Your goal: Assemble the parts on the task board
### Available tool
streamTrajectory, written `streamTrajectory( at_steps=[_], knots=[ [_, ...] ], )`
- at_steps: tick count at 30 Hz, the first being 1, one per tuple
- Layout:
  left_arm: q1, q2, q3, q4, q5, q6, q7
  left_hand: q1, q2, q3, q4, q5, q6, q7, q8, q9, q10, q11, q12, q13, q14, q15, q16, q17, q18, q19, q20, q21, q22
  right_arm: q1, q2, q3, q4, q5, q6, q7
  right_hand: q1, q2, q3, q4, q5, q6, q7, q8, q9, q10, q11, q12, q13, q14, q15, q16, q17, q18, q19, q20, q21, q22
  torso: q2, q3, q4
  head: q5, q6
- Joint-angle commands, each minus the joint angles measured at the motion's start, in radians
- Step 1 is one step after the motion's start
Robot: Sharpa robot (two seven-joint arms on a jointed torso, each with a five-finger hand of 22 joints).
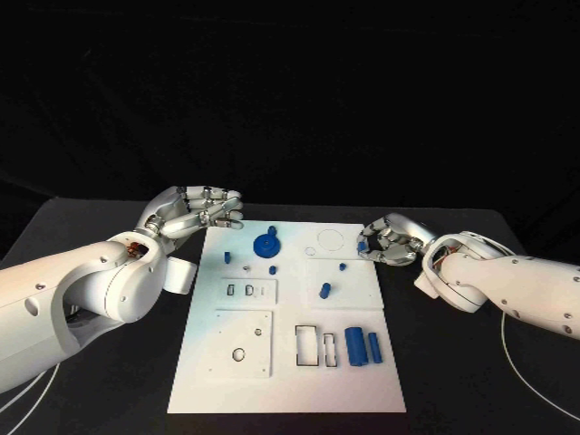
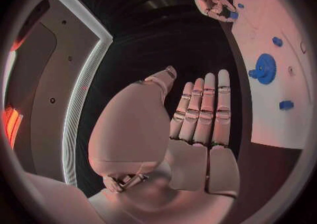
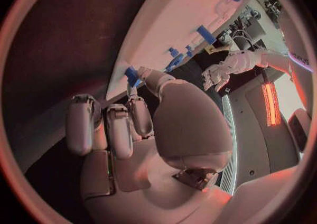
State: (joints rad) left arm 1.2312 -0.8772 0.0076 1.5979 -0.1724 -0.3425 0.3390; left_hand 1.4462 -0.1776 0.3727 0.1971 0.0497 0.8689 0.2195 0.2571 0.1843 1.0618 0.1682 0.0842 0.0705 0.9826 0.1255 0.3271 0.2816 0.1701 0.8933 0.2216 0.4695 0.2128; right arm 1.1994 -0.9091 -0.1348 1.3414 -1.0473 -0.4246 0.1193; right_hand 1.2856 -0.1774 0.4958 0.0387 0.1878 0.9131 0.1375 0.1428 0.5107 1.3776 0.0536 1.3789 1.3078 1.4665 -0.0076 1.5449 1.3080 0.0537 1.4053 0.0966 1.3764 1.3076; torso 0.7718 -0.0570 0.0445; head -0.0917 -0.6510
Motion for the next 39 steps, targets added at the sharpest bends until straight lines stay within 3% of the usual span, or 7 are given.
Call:
streamTrajectory(
  at_steps=[1, 11, 18, 27, 34, 39],
  knots=[
    [0.001, 0.001, 0.001, 0.001, 0.003, 0.017, 0.013, -0.001, 0.0, 0.0, -0.008, 0.001, -0.001, 0.005, -0.006, 0.002, -0.004, 0.002, -0.007, -0.001, -0.005, -0.001, 0.001, 0.001, 0.008, -0.004, 0.0, 0.004, 0.002, -0.001, 0.002, 0.0, -0.002, -0.023, 0.015, -0.003, -0.002, 0.012, 0.006, 0.001, -0.005, 0.01, -0.001, 0.004, 0.0, 0.008, 0.002, 0.004, 0.032, 0.089, -0.005, 0.006, 0.191, 0.005, 0.007, -0.001, 0.006, 0.062, 0.0, -0.0003, 0.0009, -0.001, -0.002],
    [0.001, 0.002, 0.001, 0.001, 0.003, 0.017, 0.014, 0.0, 0.001, 0.002, -0.01, 0.001, -0.001, 0.006, -0.006, 0.002, -0.003, 0.003, -0.008, -0.001, -0.006, -0.001, 0.001, 0.002, 0.008, -0.007, 0.0, 0.006, 0.002, -0.001, 0.005, 0.0, -0.009, -0.047, 0.002, -0.007, 0.002, 0.015, 0.016, -0.006, -0.007, 0.018, -0.001, 0.005, -0.001, 0.01, 0.002, 0.006, 0.035, 0.089, -0.005, 0.006, 0.193, 0.004, 0.01, -0.001, 0.01, 0.067, -0.001, -0.0005, 0.0022, -0.002, -0.007],
    [0.001, 0.002, 0.001, 0.0, 0.003, 0.017, 0.014, 0.0, 0.001, 0.002, -0.01, 0.001, -0.001, 0.006, -0.006, 0.002, -0.003, 0.003, -0.008, -0.001, -0.006, -0.001, 0.001, 0.002, 0.008, -0.007, 0.0, 0.006, 0.002, -0.001, 0.007, 0.0, -0.01, -0.036, -0.029, 0.009, -0.005, 0.055, 0.044, -0.011, -0.01, 0.082, -0.019, 0.039, 0.012, 0.023, -0.013, 0.017, 0.048, 0.091, -0.016, 0.008, 0.199, 0.002, 0.019, -0.008, 0.019, 0.079, -0.002, -0.0002, 0.0022, -0.002, -0.007],
    [0.001, 0.002, 0.001, 0.0, 0.004, 0.017, 0.014, 0.0, 0.001, 0.002, -0.01, 0.001, -0.001, 0.006, -0.006, 0.002, -0.003, 0.003, -0.008, -0.001, -0.006, -0.001, 0.001, 0.002, 0.008, -0.007, 0.0, 0.006, 0.002, -0.002, 0.007, 0.0, -0.008, -0.019, -0.068, 0.025, -0.004, 0.073, 0.058, -0.023, -0.014, 0.1, -0.028, 0.059, 0.024, 0.025, -0.021, 0.015, 0.048, 0.091, -0.024, 0.008, 0.201, 0.0, 0.023, -0.016, 0.023, 0.085, -0.002, -0.0007, 0.0025, -0.001, -0.008],
    [0.0, 0.002, 0.001, -0.002, 0.004, 0.018, 0.014, 0.0, 0.001, 0.002, -0.01, 0.001, -0.001, 0.006, -0.006, 0.002, -0.003, 0.003, -0.008, -0.001, -0.006, -0.001, 0.001, 0.002, 0.008, -0.007, 0.0, 0.006, 0.002, 0.004, -0.011, 0.003, 0.065, -0.015, -0.093, -0.014, -0.009, 0.078, 0.06, -0.024, -0.021, 0.095, -0.027, 0.063, 0.028, 0.019, -0.021, 0.008, 0.04, 0.091, -0.024, 0.008, 0.201, 0.001, 0.02, -0.018, 0.019, 0.083, -0.005, -0.0014, 0.0039, -0.002, -0.009],
    [0.0, 0.003, 0.001, -0.004, 0.005, 0.02, 0.013, 0.002, 0.001, 0.005, -0.012, 0.001, -0.001, 0.005, -0.006, 0.003, -0.002, 0.003, -0.009, -0.001, -0.007, 0.0, 0.0, 0.004, 0.008, -0.009, 0.001, 0.008, 0.003, 0.027, -0.013, 0.004, 0.151, -0.032, -0.103, -0.087, -0.012, 0.083, 0.062, -0.025, -0.031, 0.091, -0.026, 0.065, 0.03, 0.017, -0.02, 0.005, 0.038, 0.091, -0.024, 0.008, 0.2, 0.002, 0.019, -0.018, 0.017, 0.081, -0.005, -0.0019, 0.0024, 0.0, -0.007]
  ],
)
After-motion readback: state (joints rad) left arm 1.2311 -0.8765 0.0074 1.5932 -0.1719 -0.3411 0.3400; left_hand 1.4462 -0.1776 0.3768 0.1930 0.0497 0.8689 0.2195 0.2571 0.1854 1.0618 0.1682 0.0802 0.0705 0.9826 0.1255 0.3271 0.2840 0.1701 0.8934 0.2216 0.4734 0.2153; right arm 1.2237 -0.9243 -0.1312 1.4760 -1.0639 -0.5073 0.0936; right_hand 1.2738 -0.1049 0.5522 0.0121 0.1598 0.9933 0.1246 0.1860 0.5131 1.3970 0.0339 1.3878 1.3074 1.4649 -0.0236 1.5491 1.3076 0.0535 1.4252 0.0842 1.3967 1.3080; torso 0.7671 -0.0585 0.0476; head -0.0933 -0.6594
